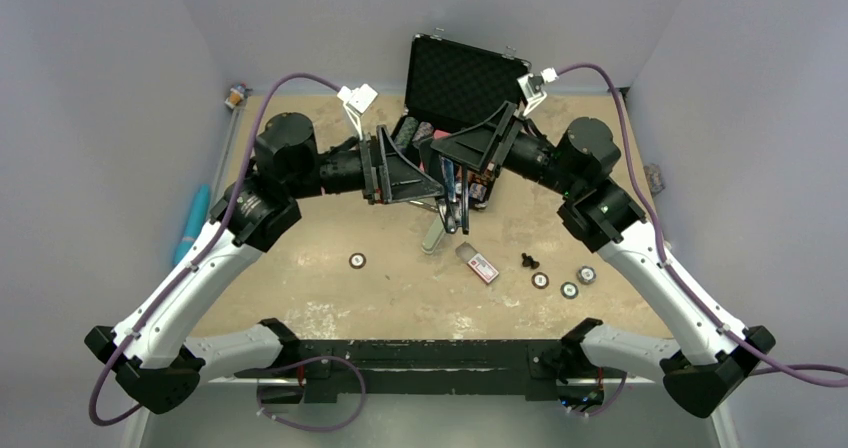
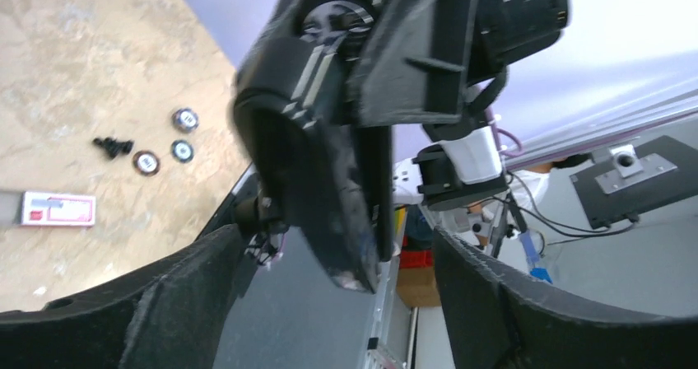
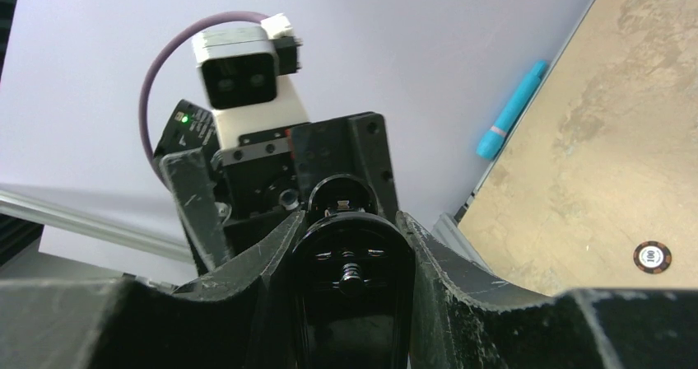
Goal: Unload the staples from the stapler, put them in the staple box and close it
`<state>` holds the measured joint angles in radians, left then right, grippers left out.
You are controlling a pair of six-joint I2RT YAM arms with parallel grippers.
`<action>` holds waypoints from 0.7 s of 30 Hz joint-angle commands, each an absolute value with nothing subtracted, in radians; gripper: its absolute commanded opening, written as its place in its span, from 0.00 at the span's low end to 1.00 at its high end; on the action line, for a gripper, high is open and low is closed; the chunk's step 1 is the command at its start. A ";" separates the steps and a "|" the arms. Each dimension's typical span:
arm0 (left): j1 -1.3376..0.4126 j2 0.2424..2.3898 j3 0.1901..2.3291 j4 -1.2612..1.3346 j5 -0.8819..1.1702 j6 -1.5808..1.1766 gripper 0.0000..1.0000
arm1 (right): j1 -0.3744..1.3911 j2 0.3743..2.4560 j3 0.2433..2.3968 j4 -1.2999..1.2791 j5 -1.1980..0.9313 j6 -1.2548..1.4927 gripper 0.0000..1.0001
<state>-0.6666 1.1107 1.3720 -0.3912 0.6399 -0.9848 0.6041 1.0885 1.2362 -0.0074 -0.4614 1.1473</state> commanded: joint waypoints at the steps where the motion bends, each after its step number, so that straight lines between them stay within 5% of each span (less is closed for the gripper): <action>1: -0.673 1.125 1.389 -0.218 0.668 -1.009 0.81 | 0.608 1.100 1.311 0.056 -0.441 1.193 0.00; 3: -0.675 1.137 1.393 -0.201 0.669 -1.016 0.70 | 0.607 1.110 1.313 0.060 -0.437 1.196 0.00; 8: -0.678 1.184 1.399 -0.160 0.708 -1.035 0.67 | 0.607 1.125 1.318 0.072 -0.447 1.198 0.00; 13: -0.687 1.205 1.405 -0.151 0.695 -1.035 0.52 | 0.607 1.133 1.329 0.083 -0.445 1.201 0.00; 14: -0.686 1.210 1.412 -0.150 0.695 -1.035 0.45 | 0.606 1.135 1.329 0.085 -0.445 1.201 0.00; 16: -0.686 1.218 1.426 -0.165 0.687 -1.030 0.08 | 0.606 1.140 1.332 0.088 -0.448 1.201 0.00; 17: -0.686 1.218 1.435 -0.185 0.677 -1.020 0.00 | 0.607 1.141 1.332 0.088 -0.449 1.200 0.00; 21: -0.686 1.189 1.468 -0.248 0.633 -0.983 0.00 | 0.607 1.134 1.338 0.057 -0.437 1.178 0.00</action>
